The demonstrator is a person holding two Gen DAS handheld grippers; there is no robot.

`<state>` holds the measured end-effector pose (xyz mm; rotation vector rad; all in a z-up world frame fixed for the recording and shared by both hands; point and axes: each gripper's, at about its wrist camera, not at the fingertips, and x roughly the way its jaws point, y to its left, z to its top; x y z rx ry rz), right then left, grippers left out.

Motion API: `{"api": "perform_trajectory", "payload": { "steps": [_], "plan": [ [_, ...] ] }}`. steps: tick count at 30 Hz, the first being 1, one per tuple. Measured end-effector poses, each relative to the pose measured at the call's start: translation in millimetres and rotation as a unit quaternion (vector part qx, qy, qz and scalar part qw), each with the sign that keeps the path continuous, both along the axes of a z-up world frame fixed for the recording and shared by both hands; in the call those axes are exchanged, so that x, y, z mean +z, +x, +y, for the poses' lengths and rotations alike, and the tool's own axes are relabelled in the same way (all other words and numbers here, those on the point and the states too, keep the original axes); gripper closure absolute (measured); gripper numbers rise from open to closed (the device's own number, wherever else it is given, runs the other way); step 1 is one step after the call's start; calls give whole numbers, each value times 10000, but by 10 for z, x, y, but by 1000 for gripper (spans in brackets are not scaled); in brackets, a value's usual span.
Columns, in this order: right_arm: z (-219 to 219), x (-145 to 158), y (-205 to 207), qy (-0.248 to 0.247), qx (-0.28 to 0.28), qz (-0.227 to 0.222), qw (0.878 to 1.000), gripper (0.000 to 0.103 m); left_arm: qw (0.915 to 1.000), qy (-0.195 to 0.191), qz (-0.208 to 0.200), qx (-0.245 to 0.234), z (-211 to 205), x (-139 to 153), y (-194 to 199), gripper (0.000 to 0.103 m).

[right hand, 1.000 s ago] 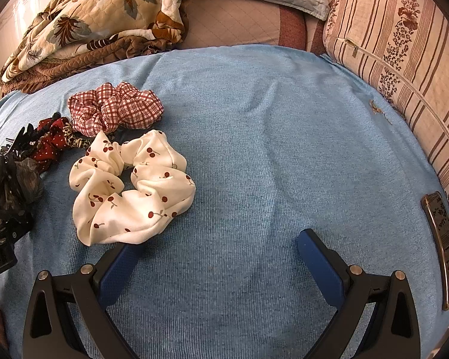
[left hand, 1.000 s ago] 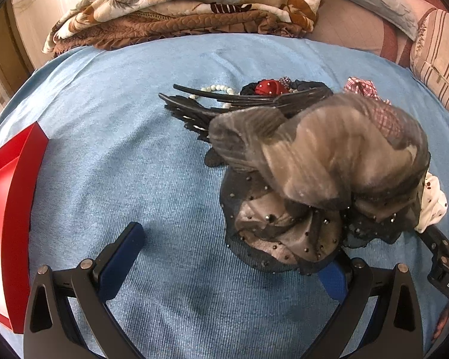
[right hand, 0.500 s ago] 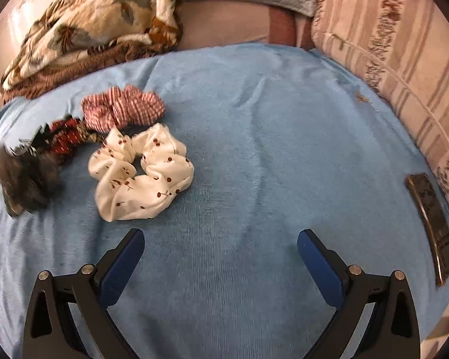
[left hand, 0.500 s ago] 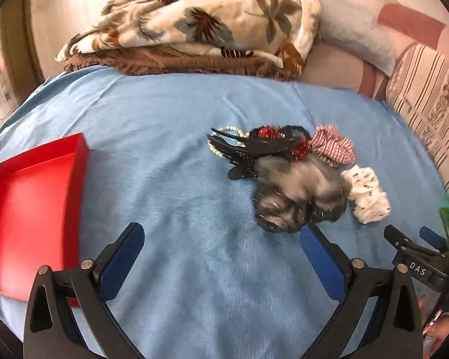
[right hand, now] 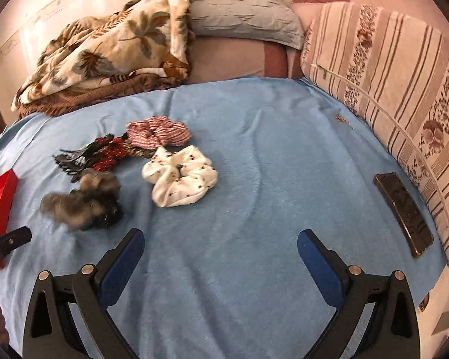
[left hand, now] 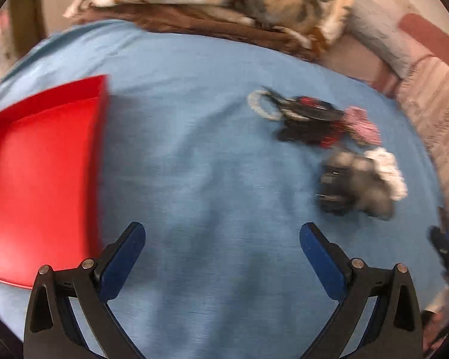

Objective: Organize jewelry
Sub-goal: 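Move both tools toward the accessory pile, opening the grippers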

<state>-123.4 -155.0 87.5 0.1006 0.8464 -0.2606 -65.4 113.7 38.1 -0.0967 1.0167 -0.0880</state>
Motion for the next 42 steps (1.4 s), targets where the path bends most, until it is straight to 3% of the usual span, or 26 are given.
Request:
{"api": "perform_trajectory", "payload": {
  "steps": [3,12,20,24,42],
  "plan": [
    [64,39,-49,-5,40,-57,10000,0,9998,46,15,186,208,4,-40,10],
    [206,122,-90,24,110,-164,9998,0,9969,409,-309,593,510,265,-333,11],
    [270,205,-168,-101,92,-436,9990,0,9843,1055,-1300,560,361,739,-664,11],
    [300,243,-183,-301,112,-501,9982,0,9825,1322,-1277,291,229,823,-709,11],
    [171,133,-58,-6,225,-208,9995,0,9861,1311,-1019,-95,-23,703,-726,11]
  ]
}}
